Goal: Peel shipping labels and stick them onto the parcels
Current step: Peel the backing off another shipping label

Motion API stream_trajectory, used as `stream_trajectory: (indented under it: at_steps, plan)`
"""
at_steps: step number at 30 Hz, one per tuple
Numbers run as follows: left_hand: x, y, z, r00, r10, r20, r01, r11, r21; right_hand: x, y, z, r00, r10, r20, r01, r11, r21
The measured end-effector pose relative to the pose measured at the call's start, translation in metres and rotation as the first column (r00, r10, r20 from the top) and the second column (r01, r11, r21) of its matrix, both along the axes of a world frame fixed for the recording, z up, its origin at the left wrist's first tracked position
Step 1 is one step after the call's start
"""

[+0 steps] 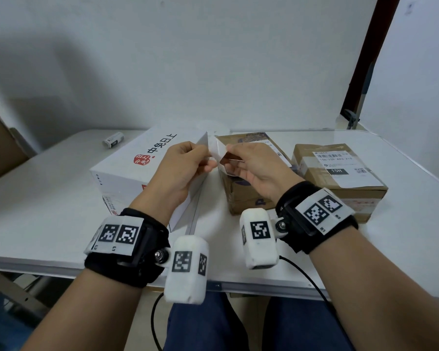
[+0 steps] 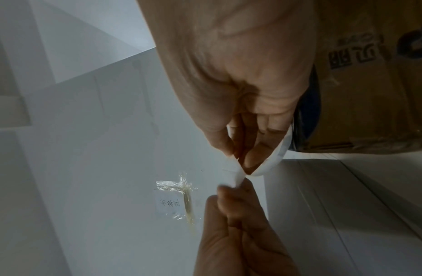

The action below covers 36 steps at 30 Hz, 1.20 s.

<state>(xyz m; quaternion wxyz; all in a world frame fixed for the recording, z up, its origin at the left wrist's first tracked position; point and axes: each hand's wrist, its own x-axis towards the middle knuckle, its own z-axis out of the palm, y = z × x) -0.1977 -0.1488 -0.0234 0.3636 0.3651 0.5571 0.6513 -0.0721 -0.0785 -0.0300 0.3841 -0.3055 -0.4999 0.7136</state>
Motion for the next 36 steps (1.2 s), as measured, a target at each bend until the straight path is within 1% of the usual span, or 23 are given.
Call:
stream_trajectory:
  at_steps: [2,5,7,9,11,12,16,18,20,22,25,27,32,36]
  plan:
    - [0.001,0.003,0.002,0.997,-0.030,0.069,0.027,0.999,0.036,0.001,-0.001,0.001,1.000,0.004,-0.011,-0.004,1.000,0.012]
    - [0.001,0.005,0.004,0.990,-0.086,0.113,0.081,0.996,0.048,0.002,0.000,0.001,1.000,0.002,-0.008,-0.002,0.999,0.053]
    - [0.001,0.006,0.005,0.989,-0.124,0.080,0.120,0.992,0.044,0.003,0.002,0.000,1.000,0.017,-0.006,-0.016,0.997,0.081]
    - [0.002,0.005,0.005,0.990,-0.142,-0.008,0.142,0.989,0.046,0.004,0.001,-0.002,0.999,0.034,-0.020,-0.032,0.996,0.078]
    - [0.002,0.005,0.004,0.992,-0.118,-0.049,0.121,0.991,0.066,0.004,-0.001,-0.002,0.998,0.030,-0.053,-0.027,0.998,0.052]
    - [0.002,0.005,0.004,0.995,-0.097,-0.031,0.099,0.992,0.074,0.004,-0.001,-0.002,0.998,0.011,-0.067,-0.009,0.999,0.044]
    - [0.003,0.005,0.003,0.988,-0.058,0.140,0.045,0.995,0.089,0.002,0.002,-0.003,0.991,-0.067,-0.114,0.071,0.997,0.023]
    - [0.004,0.005,0.004,0.986,-0.067,0.150,0.056,0.995,0.080,0.004,0.003,-0.003,0.992,-0.060,-0.114,0.062,0.998,0.011]
    - [0.004,0.005,0.006,0.989,-0.092,0.113,0.086,0.994,0.063,0.007,0.003,-0.001,0.997,0.002,-0.078,-0.002,1.000,0.002]
    - [0.004,0.004,0.009,0.988,-0.135,0.071,0.133,0.991,0.026,0.010,0.003,0.004,0.998,0.059,0.023,-0.060,0.998,0.022]
    - [0.007,0.002,0.013,0.975,-0.220,0.044,0.221,0.974,-0.038,0.009,0.002,0.009,0.973,0.058,0.225,-0.100,0.979,0.180]
    - [0.008,0.001,0.016,0.966,-0.245,0.088,0.250,0.967,-0.057,0.006,0.001,0.009,0.967,0.037,0.253,-0.101,0.964,0.246]
    - [0.006,-0.001,0.017,0.944,-0.249,0.218,0.270,0.960,-0.076,0.004,-0.003,0.006,0.993,0.037,0.115,-0.056,0.984,0.167]
    - [0.006,-0.003,0.015,0.943,-0.233,0.239,0.257,0.963,-0.075,0.004,-0.005,0.002,1.000,0.000,0.022,-0.003,0.992,0.127]
